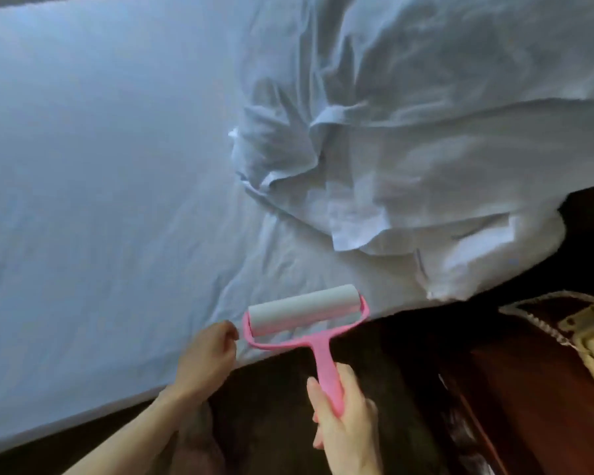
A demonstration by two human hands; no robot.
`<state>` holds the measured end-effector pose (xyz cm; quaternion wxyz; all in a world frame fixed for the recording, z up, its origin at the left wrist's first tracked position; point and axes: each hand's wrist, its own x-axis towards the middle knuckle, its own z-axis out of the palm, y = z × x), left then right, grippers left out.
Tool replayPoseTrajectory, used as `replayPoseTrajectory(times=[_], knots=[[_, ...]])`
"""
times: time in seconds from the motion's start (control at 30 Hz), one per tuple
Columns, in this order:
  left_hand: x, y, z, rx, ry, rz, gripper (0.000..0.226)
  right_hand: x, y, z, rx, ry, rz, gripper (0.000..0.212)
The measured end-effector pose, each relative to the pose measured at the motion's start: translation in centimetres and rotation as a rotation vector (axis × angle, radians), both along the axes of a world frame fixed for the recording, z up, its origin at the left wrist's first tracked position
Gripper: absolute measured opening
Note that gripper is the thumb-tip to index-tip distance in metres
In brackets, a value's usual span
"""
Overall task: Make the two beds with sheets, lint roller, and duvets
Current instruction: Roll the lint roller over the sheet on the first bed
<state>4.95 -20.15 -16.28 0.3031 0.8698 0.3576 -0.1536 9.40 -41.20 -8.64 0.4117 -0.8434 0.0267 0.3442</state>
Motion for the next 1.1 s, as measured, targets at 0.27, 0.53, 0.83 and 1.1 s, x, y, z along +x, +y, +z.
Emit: replayPoseTrajectory(times=[0.27, 0.53, 0.83, 1.1], knots=[[-6.9, 21.3, 0.9, 0.082, 0.054, 0.261, 0.009, -2.5, 20.1, -2.7, -0.034, -0.090, 0.022, 0.012], [-4.6, 29.5, 0.4, 0.062, 0.171, 0.334, 0.032, 0.0, 30.6, -5.6, -0.183, 0.002, 0.110, 0.030], [-0.3, 32.0, -1.3, -0.102, 0.463, 0.266, 0.055, 11.1, 44.2, -5.8, -0.069, 0.161, 0.094, 0.032], [1.6, 33.2, -3.3, -0.106, 0.579, 0.100, 0.062, 20.5, 56.5, -6.7, 0.013, 0.137, 0.147, 0.030]])
